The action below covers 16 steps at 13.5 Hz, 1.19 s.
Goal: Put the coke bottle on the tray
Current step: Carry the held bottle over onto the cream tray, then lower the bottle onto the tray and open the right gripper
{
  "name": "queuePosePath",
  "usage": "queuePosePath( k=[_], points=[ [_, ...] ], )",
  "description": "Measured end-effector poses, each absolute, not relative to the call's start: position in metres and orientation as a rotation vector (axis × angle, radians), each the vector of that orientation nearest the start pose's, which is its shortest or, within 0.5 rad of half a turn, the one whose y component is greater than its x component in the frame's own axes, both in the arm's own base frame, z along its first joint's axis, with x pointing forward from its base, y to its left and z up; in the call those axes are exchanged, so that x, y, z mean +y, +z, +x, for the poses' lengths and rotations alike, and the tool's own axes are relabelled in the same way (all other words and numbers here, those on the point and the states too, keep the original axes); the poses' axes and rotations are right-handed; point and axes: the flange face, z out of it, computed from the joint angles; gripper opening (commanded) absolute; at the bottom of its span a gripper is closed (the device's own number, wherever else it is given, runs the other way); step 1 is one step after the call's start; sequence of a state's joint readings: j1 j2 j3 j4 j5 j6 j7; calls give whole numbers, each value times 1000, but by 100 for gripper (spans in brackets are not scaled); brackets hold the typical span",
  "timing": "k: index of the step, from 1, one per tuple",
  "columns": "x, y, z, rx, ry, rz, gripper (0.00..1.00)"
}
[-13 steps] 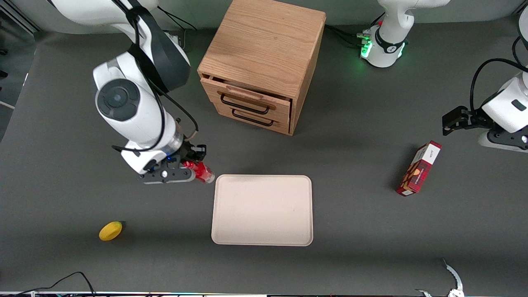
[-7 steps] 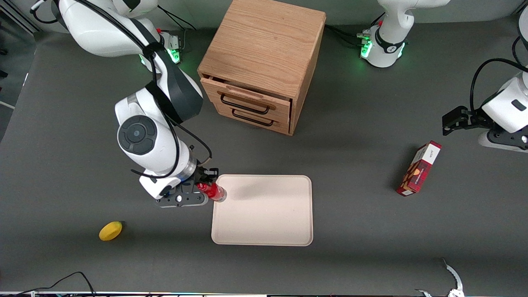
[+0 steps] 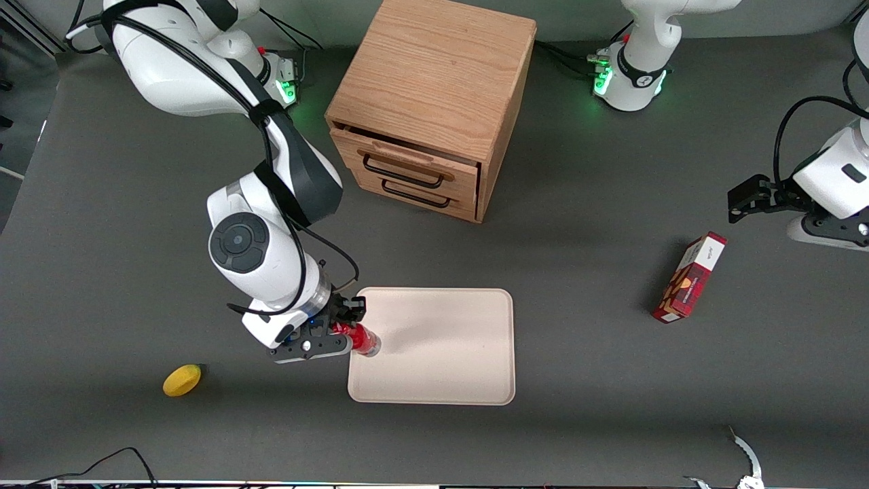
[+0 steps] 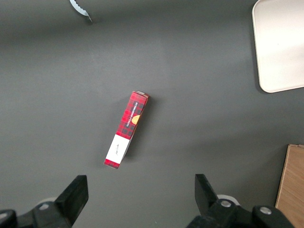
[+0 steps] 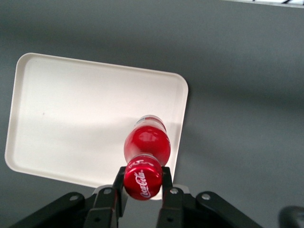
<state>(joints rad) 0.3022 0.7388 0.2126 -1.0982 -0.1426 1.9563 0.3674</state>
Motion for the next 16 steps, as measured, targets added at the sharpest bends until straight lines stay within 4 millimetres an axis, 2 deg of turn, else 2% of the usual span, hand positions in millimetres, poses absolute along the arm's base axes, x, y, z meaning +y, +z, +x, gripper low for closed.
queuePosePath(
  k=[5, 9, 11, 16],
  points=[
    [329, 367, 708, -272, -282, -3042, 0],
    [334, 340, 710, -280, -284, -3041, 0],
    [332, 334, 711, -278, -276, -3047, 0],
    [332, 332, 712, -281, -277, -3051, 0]
  ],
)
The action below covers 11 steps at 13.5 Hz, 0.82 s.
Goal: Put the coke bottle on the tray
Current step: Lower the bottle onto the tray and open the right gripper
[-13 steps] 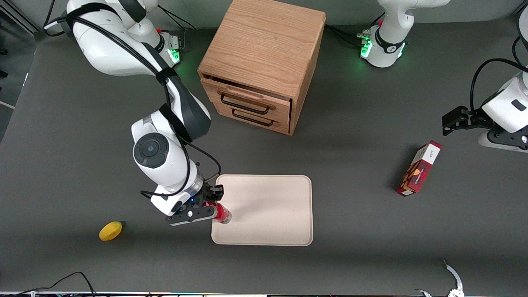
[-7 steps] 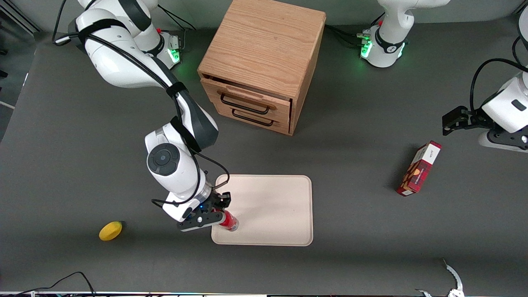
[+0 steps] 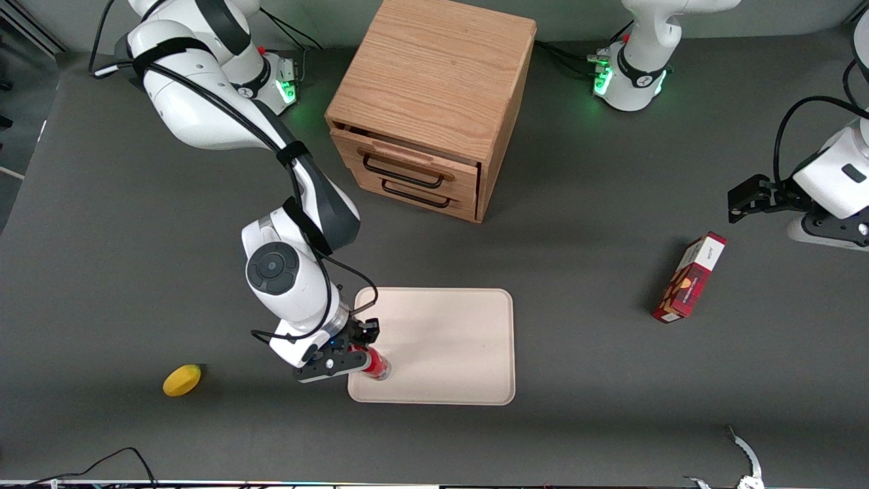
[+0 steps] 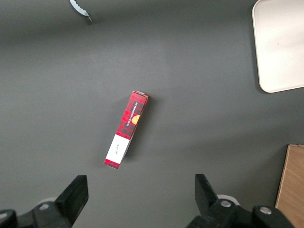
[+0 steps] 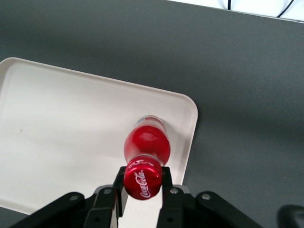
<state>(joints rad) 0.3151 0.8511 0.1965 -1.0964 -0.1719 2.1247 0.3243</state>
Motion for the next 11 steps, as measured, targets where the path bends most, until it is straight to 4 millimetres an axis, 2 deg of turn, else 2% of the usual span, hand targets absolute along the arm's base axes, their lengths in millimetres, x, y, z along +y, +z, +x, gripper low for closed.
queuePosePath(
  k=[1, 3, 6, 10, 11],
  points=[
    [331, 331, 712, -284, -277, -3054, 5],
    [331, 329, 712, -290, -282, -3058, 26],
    [332, 326, 713, -290, -288, -3056, 48],
    [333, 327, 713, -291, -294, -3053, 88],
    [333, 328, 713, -291, -295, -3053, 94]
  ],
)
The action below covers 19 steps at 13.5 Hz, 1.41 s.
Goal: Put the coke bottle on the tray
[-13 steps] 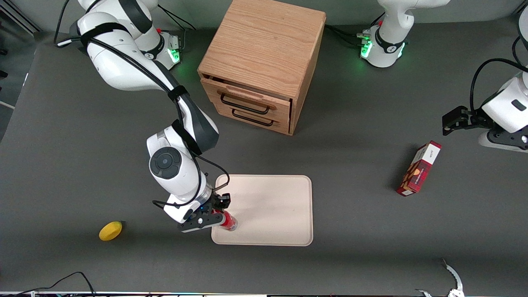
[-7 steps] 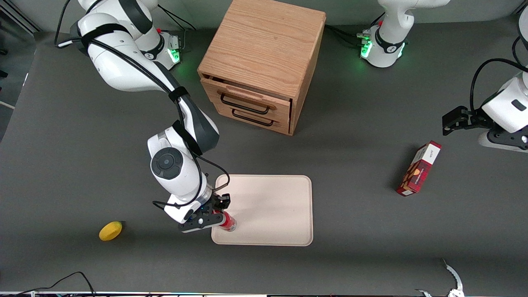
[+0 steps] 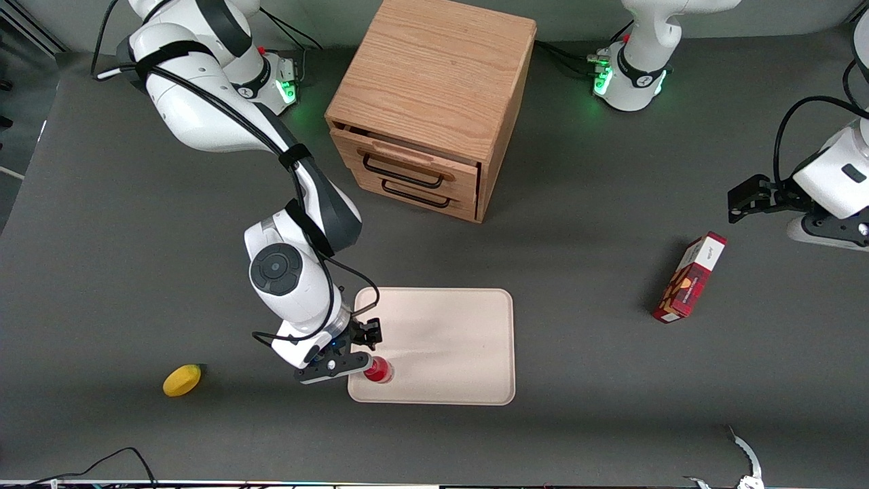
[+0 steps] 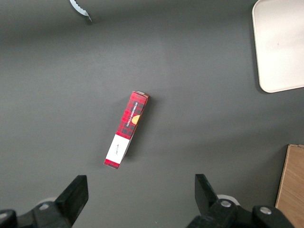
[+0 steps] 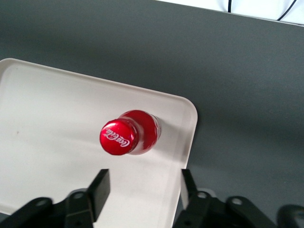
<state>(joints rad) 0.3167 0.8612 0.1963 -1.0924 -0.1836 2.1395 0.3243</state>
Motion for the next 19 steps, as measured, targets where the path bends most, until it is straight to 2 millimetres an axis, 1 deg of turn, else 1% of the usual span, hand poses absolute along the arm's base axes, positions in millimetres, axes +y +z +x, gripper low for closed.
queuePosePath(
  k=[1, 2, 12, 14, 15, 17, 19],
  points=[
    [333, 328, 713, -291, -295, -3053, 99],
    [333, 328, 713, -291, -296, -3053, 100],
    [333, 328, 714, -290, -300, -3051, 100],
    [333, 333, 716, -287, -313, -3047, 100],
    [333, 341, 718, -284, -331, -3042, 100],
    [327, 368, 717, -274, -335, -3051, 100],
    [311, 399, 713, -248, -288, -3085, 100]
  ],
)
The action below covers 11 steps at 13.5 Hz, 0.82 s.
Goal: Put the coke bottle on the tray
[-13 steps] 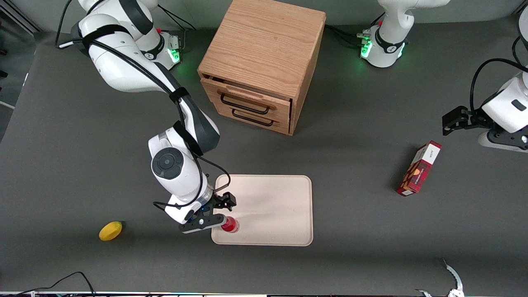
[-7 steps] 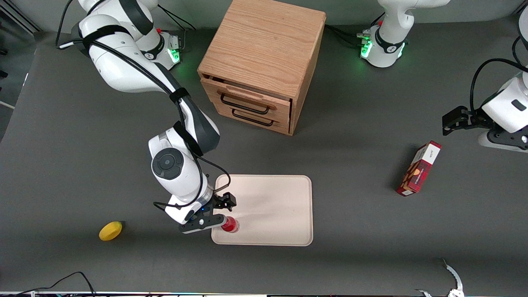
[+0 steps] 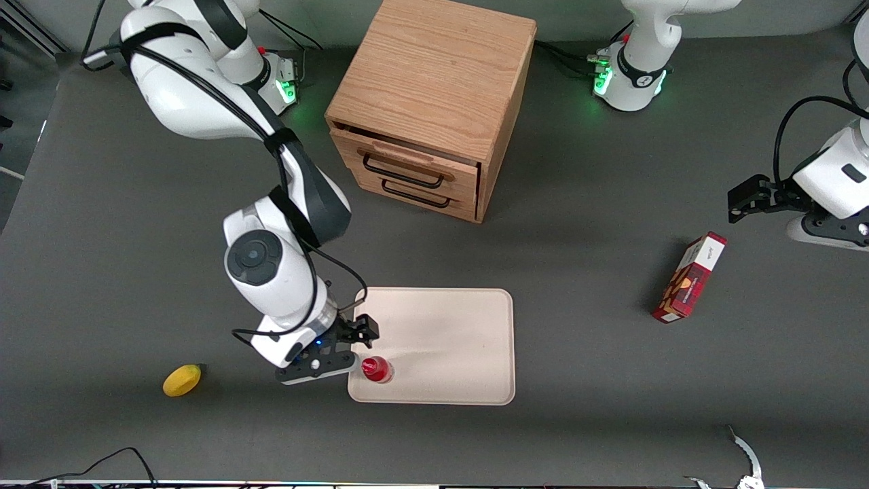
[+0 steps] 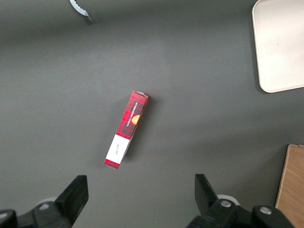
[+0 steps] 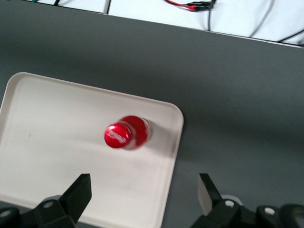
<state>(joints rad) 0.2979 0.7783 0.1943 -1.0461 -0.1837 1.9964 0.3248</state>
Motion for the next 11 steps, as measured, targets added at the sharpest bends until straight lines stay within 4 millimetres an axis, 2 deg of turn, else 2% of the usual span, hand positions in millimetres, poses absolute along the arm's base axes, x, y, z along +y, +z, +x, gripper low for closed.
queuePosePath(
  k=[5, 11],
  points=[
    [225, 464, 706, -81, -189, -3138, 100],
    [104, 539, 665, 24, -18, -3141, 100]
  ],
)
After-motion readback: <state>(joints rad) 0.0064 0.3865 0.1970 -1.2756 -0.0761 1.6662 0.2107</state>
